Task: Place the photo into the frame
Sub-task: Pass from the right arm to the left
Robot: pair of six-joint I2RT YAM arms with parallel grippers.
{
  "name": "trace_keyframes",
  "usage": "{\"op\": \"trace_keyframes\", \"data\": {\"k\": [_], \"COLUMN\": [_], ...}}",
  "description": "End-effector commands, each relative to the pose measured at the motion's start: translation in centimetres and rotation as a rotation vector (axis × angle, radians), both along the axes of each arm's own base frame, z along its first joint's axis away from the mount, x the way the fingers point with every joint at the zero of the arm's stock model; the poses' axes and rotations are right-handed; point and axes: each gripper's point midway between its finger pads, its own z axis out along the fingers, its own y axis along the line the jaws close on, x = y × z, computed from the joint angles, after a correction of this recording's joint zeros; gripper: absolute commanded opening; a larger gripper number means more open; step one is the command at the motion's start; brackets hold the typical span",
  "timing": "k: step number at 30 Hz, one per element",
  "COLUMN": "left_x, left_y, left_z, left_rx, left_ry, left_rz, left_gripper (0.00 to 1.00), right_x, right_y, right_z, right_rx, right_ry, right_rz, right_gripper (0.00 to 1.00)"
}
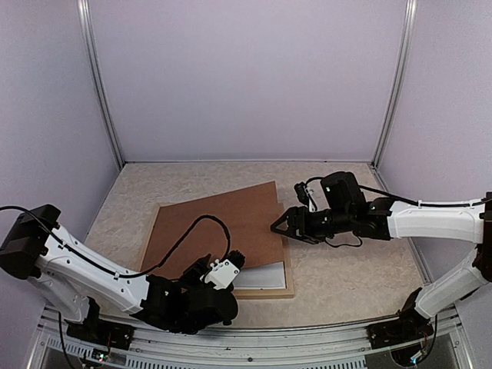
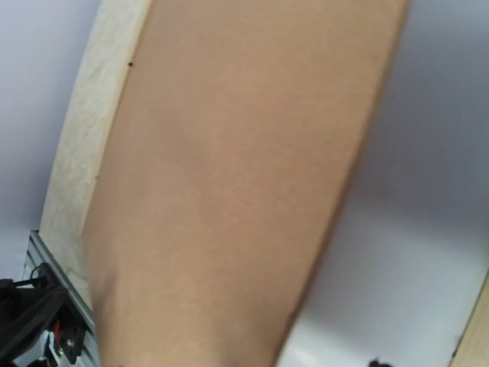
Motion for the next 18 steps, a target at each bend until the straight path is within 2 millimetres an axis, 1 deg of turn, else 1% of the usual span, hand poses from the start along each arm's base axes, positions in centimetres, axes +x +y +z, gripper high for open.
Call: {"op": "trace_keyframes", "data": {"k": [1,4,11,18], "left_x": [0.3,0.3,0.2,0.1], "left_y": [0.5,0.5,0.5,0.3], "left_z": [1.2,1.1,0.5,0.0], "left_rx": [-0.043,-0.042,-0.045,-0.037], "left_ry": [-0.031,-0.029,-0.015,0.002], "left_rz": [0.043,0.045,0.046,0.037], "left_gripper": [0.57,0.58,0.58,0.59], "right_x": [1.2,1.9,3.6,4.3], "right_y": [0.7,1.3,2.2,2.6], "right_z": [-0.1,-0.1,0.1,-0.8], "right_rx": [0.023,0.070,0.173,0.236], "right_ry": [0.018,0.023,0.046,0.092], "right_rz": [-0.026,-0.032,-0.044,-0.035], "right_gripper": [0.66,0.61,0.42,0.24]}}
